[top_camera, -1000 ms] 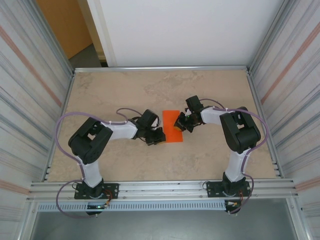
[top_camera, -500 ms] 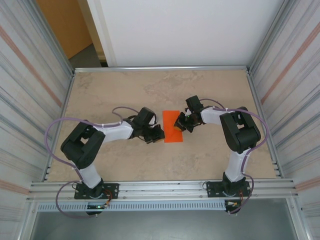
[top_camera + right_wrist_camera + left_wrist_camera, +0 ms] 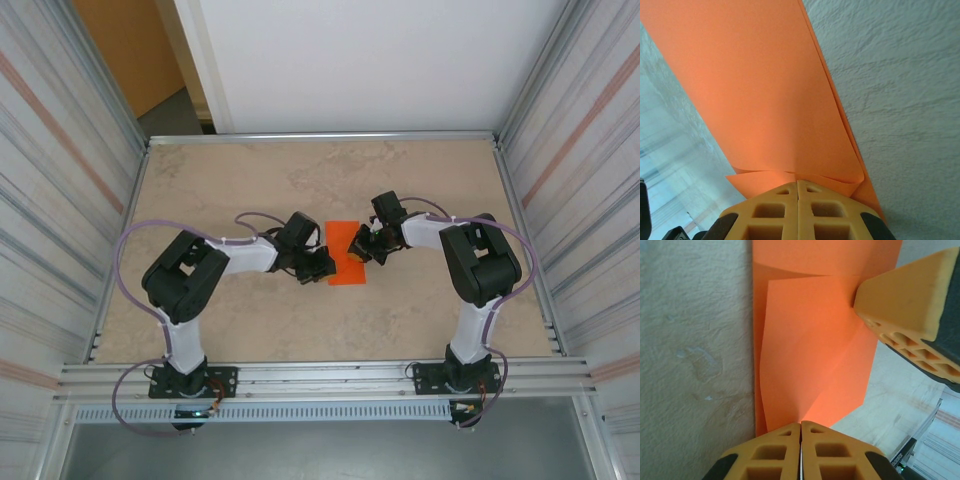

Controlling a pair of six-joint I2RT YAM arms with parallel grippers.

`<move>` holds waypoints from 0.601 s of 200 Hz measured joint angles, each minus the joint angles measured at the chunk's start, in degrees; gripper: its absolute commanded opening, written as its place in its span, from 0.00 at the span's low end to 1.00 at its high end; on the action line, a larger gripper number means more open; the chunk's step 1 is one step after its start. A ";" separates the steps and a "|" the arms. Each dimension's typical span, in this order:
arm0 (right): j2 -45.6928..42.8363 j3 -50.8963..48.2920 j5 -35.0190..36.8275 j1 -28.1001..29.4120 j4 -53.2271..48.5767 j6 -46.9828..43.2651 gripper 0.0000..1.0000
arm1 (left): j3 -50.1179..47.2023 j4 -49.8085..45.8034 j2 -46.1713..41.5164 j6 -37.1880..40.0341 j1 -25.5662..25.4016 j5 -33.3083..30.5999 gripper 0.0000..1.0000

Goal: Fold a paper plane with a square sheet of paper (pick it up from the middle)
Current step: Fold the triangle a second time at the center of the table.

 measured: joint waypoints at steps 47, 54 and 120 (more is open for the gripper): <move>-0.02 0.17 0.00 0.00 -0.17 -0.11 0.05 | 0.00 -1.05 0.72 0.02 0.00 -0.59 0.05; -0.02 0.33 0.04 0.00 -0.39 -0.22 0.05 | 0.11 -1.11 0.90 0.02 0.00 -0.44 0.04; -0.17 6.23 1.09 0.00 -8.68 -8.85 0.17 | 0.44 -1.81 1.01 0.04 0.00 -0.42 0.03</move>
